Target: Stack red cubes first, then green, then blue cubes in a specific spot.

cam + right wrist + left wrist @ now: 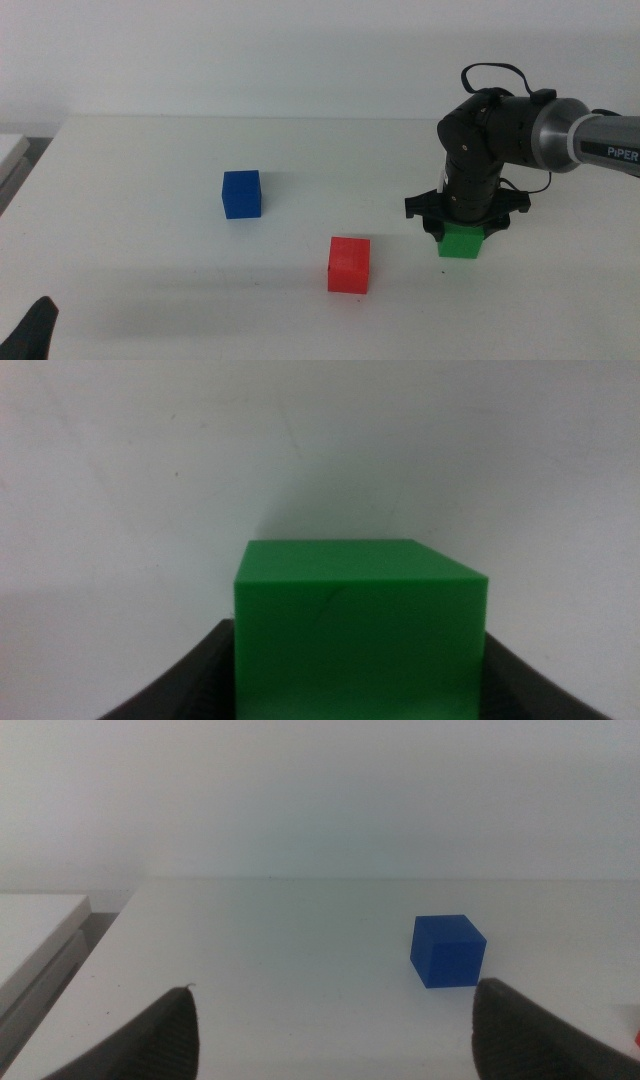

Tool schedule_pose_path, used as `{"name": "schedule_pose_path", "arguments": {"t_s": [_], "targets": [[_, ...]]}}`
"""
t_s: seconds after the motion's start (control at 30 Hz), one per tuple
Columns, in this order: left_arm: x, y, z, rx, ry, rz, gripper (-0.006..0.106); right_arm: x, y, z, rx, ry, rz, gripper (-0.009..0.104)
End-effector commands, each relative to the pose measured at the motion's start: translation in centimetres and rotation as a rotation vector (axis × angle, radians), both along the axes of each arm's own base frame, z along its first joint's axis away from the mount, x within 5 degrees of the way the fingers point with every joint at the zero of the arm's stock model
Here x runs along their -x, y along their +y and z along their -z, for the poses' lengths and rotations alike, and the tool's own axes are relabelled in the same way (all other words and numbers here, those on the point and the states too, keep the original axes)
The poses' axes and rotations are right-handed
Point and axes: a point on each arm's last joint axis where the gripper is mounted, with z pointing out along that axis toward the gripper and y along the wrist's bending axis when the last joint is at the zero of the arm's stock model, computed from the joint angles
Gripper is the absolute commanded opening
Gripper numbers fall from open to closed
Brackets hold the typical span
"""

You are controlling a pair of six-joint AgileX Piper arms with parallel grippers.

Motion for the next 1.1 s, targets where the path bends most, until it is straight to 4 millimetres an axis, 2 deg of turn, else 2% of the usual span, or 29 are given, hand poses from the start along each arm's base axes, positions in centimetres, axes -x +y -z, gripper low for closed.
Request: {"name": "schedule_pose_path", "arguments": {"t_s": [0.0,0.07,0.13,0.27,0.4,0.53,0.7,1.07], "targets": [[0.0,0.0,-0.2,0.003,-0.020,-0.004,0.094,0.2,-0.2,-1.3,0.004,-0.036,0.016,0.022],[0.0,0.0,-0.2,0.003,-0.020,-0.004,0.094,0.9,0.5,-3.0,-0.010,-0.073,0.016,0.015],[0.0,0.0,-0.2,0.003,-0.020,-0.004,0.094,2.0,1.7,-5.3,-0.034,-0.110,0.014,0.015],[0.0,0.0,-0.2,0.003,-0.020,-0.004,0.094,3.7,5.2,-8.7,-0.054,-0.139,-0.017,0.015],[0.0,0.0,-0.2,0.003,-0.020,-0.004,0.094,5.0,9.3,-10.0,-0.063,-0.137,-0.034,0.016],[0.0,0.0,-0.2,0.003,-0.020,-0.004,0.094,5.4,11.9,-9.6,-0.073,-0.138,-0.024,0.016],[0.0,0.0,-0.2,0.003,-0.020,-0.004,0.094,5.9,13.3,-8.5,-0.072,-0.127,-0.014,0.016],[0.0,0.0,-0.2,0.003,-0.020,-0.004,0.094,5.8,13.6,-7.2,-0.066,-0.095,-0.003,0.016]]}}
